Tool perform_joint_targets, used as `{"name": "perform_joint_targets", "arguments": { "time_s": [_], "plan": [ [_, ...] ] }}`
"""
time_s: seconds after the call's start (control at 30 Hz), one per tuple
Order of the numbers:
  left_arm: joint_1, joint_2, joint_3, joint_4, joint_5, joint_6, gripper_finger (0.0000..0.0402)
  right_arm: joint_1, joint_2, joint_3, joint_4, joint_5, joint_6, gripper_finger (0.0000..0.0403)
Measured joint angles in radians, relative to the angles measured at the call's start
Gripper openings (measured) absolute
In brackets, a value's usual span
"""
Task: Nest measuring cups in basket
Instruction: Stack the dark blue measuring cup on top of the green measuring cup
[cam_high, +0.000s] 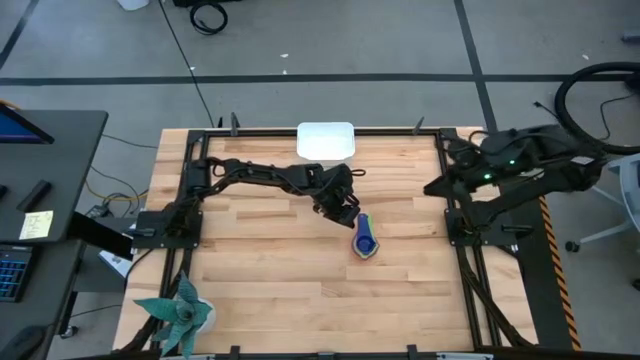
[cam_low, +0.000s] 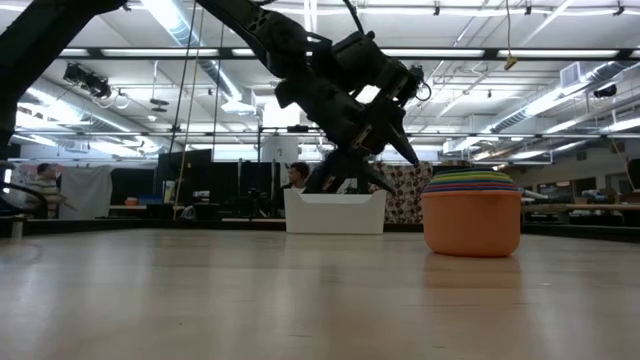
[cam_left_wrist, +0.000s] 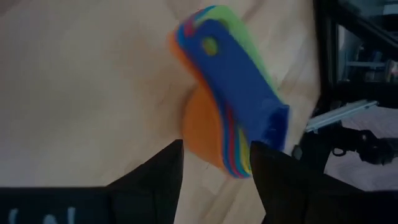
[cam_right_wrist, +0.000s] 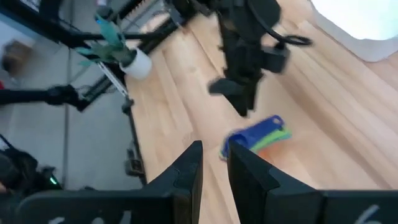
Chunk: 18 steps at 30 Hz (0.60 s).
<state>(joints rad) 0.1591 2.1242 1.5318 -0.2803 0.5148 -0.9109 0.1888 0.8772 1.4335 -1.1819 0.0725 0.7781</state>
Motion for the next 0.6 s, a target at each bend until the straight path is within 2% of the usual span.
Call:
{"name": "perform_joint_targets", "arguments": {
  "time_s": [0.33,0.6],
  "plan": [
    [0.0,0.021,-0.001,0.03,0.006,-0.024,0.019,-0.078,-0.05,-0.27,0.146,-0.048,0.169,0.0077],
    [0.004,0.021,-0.001,0.03,0.006,-0.011,0.019,-0.165,-0.135,-0.542,0.502,-0.184,0.269,0.0077]
  ]
}}
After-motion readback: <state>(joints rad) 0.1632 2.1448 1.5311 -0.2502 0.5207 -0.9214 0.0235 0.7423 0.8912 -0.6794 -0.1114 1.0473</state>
